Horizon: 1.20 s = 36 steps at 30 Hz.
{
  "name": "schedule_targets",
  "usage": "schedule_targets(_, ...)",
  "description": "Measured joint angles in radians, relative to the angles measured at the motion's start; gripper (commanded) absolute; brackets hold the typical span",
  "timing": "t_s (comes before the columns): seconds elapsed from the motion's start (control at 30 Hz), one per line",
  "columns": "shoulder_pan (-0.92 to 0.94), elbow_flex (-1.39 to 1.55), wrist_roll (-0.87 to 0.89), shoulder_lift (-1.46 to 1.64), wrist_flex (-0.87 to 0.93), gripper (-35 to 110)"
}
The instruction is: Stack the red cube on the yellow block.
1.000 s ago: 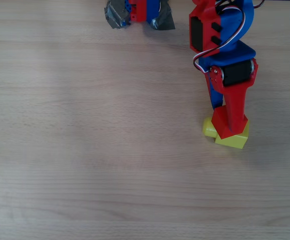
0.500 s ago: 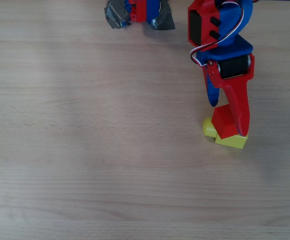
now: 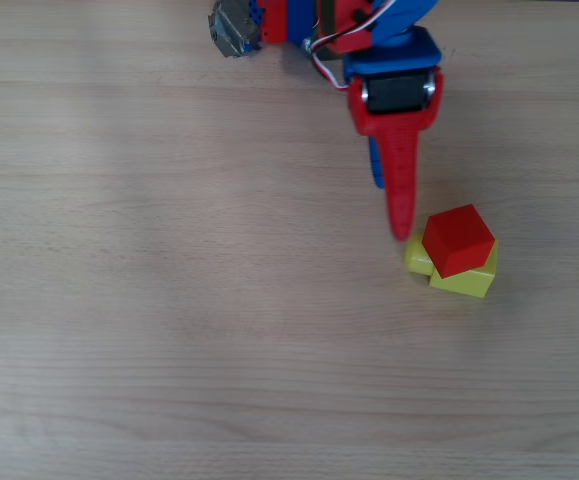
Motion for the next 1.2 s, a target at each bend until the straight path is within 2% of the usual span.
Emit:
schedule_targets(0.27, 0.078, 0.324, 0.014, 0.259, -0.054, 31)
schedule_targets(0.4, 0.114, 0.448, 0.020, 0.410, -0.067, 12)
schedule_targets(0.47, 0.104, 0.483, 0.017, 0.482, -0.069, 8)
schedule_targets(0.77, 0.153, 0.790, -0.031, 0.859, -0.067, 0)
schedule_targets(1.2, 0.219, 1.051, -0.077, 1.287, -0.026, 0)
